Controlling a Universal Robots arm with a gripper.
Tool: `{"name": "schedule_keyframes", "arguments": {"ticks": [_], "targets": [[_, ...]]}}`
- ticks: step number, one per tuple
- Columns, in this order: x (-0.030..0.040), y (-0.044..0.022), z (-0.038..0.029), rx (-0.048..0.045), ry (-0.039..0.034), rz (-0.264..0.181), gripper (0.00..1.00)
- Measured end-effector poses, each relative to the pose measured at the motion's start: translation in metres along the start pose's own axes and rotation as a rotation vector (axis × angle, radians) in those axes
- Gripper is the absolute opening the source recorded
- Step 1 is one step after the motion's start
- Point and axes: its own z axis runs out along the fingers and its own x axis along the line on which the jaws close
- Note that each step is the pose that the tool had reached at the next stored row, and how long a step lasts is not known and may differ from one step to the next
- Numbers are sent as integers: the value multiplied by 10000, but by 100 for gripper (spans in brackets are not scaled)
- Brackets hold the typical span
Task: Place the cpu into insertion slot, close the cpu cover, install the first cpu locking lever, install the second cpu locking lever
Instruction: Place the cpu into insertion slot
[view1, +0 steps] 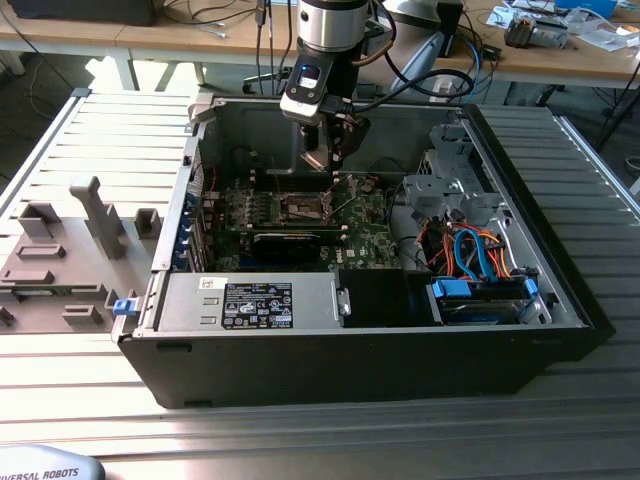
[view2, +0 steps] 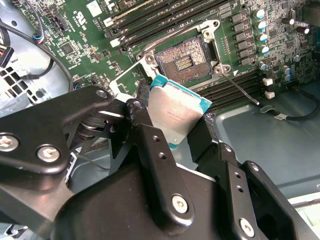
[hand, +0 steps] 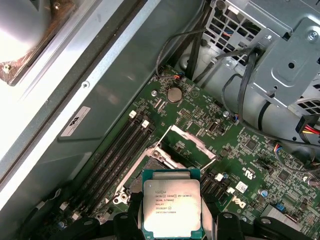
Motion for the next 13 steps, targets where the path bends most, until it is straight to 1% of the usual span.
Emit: {"name": "schedule_keyframes", "arguments": {"ticks": [13], "targets": [[0, 0, 0, -1, -4, 66, 54]]}}
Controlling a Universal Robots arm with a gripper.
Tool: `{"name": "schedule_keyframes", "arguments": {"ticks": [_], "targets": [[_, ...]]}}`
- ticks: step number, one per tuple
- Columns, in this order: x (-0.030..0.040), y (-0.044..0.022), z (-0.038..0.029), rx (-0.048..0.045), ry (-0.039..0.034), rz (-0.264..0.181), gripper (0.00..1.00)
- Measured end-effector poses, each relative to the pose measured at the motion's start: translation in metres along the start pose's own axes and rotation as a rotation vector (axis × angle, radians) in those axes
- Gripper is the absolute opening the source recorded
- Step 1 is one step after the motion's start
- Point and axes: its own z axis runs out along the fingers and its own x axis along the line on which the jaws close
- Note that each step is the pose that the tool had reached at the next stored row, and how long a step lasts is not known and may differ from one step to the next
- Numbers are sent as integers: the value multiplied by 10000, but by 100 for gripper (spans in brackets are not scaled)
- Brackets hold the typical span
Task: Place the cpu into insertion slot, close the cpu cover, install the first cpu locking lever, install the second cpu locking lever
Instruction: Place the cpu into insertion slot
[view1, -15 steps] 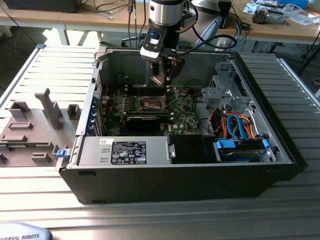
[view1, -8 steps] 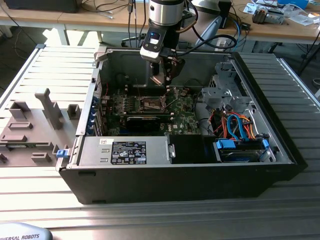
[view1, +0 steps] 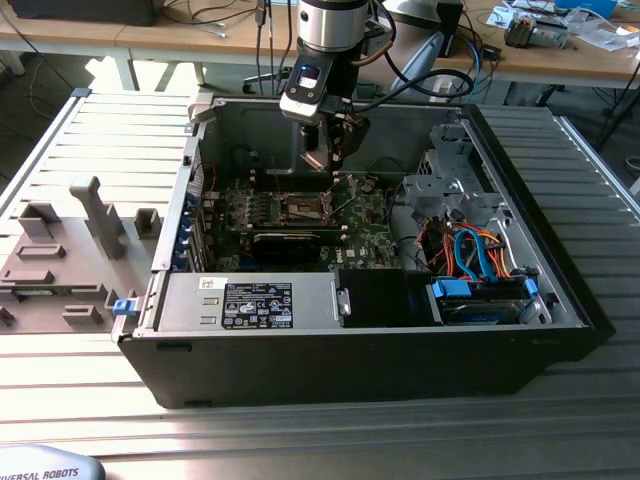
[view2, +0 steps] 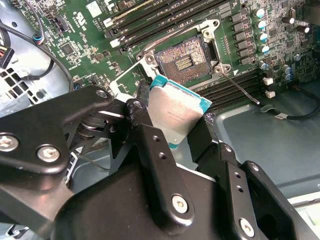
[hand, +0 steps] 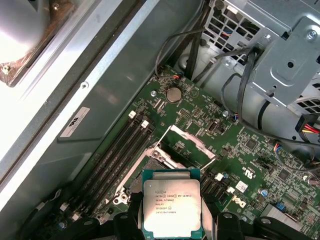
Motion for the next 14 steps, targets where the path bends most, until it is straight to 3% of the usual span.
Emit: {"name": "schedule_keyframes", "arguments": {"ticks": [14], "targets": [[0, 0, 0, -1, -4, 73, 54]]}}
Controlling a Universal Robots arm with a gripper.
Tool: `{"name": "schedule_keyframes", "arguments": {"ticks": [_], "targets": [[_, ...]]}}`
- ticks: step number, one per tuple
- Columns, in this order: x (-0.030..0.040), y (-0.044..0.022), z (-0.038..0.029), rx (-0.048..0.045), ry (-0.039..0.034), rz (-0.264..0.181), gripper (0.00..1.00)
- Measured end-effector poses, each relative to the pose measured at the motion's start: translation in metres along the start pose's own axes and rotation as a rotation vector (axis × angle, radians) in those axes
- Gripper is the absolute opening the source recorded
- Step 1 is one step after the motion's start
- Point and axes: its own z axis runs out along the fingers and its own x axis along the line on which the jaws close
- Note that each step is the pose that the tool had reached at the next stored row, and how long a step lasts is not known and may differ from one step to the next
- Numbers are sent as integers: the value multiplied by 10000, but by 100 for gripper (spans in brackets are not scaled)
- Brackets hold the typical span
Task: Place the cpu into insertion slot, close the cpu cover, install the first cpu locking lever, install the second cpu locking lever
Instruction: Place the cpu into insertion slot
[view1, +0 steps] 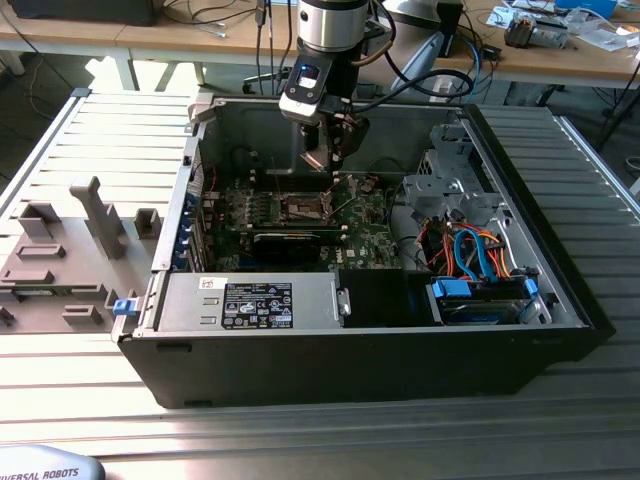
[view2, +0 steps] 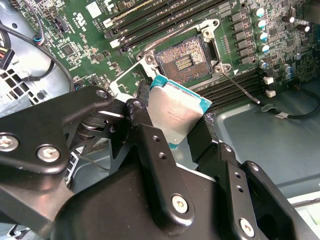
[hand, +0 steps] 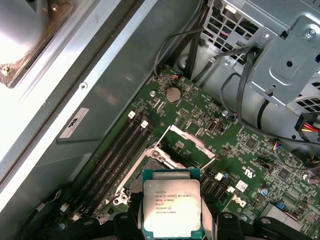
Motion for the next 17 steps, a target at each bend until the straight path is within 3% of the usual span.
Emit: {"name": "schedule_keyframes", "arguments": {"ticks": [17], "targets": [[0, 0, 0, -1, -4, 82, 54]]}}
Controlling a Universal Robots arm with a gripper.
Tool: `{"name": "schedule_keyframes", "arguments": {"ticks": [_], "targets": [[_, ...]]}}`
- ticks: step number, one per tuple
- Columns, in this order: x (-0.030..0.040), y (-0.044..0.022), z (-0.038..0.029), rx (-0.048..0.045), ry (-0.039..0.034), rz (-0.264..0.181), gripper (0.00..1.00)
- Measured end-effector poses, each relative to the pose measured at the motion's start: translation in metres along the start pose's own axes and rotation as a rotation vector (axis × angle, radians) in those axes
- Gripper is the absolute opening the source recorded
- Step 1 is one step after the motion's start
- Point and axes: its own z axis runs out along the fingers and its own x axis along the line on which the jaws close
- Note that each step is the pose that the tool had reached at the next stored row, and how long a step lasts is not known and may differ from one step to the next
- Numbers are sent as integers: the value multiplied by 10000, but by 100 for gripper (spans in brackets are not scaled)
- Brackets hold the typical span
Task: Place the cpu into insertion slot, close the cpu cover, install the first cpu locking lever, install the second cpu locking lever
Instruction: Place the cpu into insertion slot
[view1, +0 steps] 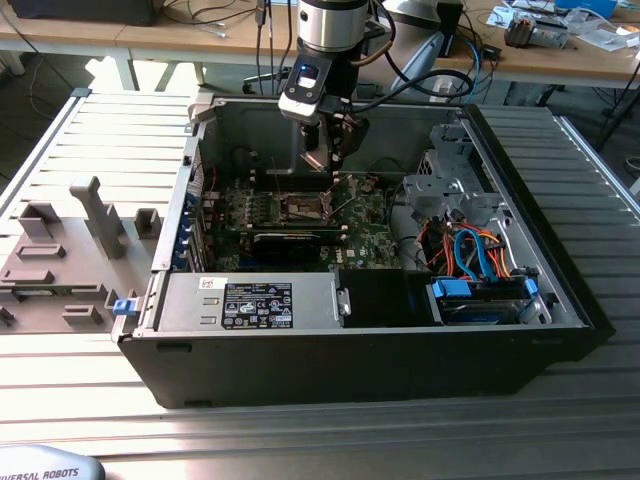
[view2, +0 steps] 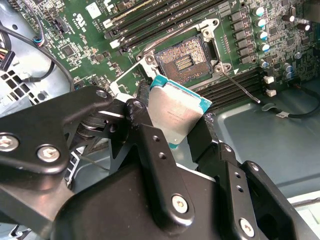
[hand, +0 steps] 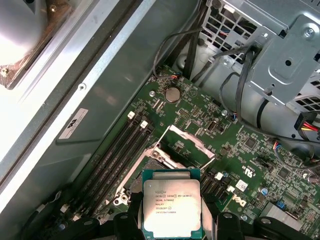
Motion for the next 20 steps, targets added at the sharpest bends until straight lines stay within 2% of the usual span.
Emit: {"name": "schedule_keyframes", "arguments": {"ticks": [20], "targets": [[0, 0, 0, -1, -4, 80, 54]]}}
